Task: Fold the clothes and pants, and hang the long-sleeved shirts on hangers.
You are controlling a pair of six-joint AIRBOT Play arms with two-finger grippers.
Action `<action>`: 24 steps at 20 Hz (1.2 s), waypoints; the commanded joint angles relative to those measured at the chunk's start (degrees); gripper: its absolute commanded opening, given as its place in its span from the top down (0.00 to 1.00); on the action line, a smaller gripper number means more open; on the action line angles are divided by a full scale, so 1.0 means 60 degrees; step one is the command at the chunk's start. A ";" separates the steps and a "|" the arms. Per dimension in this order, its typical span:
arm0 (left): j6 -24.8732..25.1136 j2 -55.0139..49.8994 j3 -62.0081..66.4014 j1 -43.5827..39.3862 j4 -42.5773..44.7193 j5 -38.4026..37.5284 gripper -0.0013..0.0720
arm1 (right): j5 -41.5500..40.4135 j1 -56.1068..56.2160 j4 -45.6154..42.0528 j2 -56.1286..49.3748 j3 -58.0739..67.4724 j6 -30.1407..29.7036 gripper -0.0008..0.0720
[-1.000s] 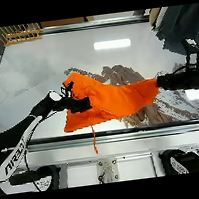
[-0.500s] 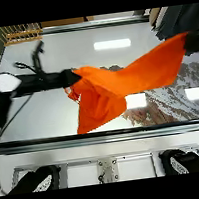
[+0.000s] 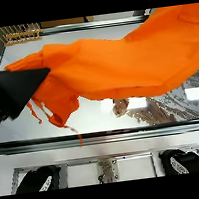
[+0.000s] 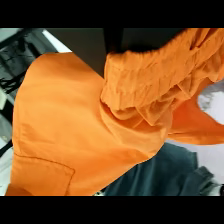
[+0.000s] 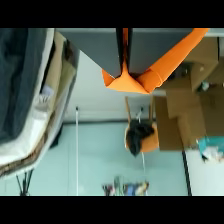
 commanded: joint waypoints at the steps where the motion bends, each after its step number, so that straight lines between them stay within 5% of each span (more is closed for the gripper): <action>1: -0.1457 0.0710 -0.0430 -0.0419 0.0018 -0.0131 0.97 | -0.0739 0.0007 0.0597 -0.0036 0.0255 0.0000 0.98; 5: -0.3268 0.1348 -0.2586 -0.0874 0.0018 -0.0098 0.97 | -0.0954 0.0018 0.1439 -0.0525 0.0255 -0.0007 0.98; 8: -0.3774 0.1617 -0.4105 -0.1038 0.0018 0.0856 0.97 | -0.0841 0.0022 0.2612 -0.1432 0.0255 -0.0044 0.98; 12: -0.3759 0.0696 -0.5195 -0.1038 0.0918 0.1606 0.97 | -0.0266 0.0350 0.3231 -0.3512 0.0233 -0.0047 0.98; 14: -0.3719 -0.0386 -0.5304 -0.1035 0.2127 0.2277 0.96 | -0.0277 0.0678 0.3231 -0.4707 0.0233 -0.0841 0.98; 18: -0.2732 -0.3337 -0.4309 -0.0131 0.3177 0.4572 0.97 | -0.1632 0.0991 0.3246 -0.6907 0.0233 -0.1971 0.98; 22: -0.2127 -0.6360 -0.2331 0.1111 0.3169 0.4976 0.96 | -0.2539 0.0987 0.3264 -0.7836 0.0233 -0.1920 0.95; 23: -0.2062 -0.6940 -0.1861 0.1315 0.3173 0.4881 0.85 | -0.2554 0.0987 0.3264 -0.7890 0.0233 -0.1818 0.73; 24: -0.2062 -0.7471 -0.1362 0.1559 0.3162 0.4696 0.33 | -0.2543 0.0984 0.3264 -0.7887 0.0233 -0.1789 0.38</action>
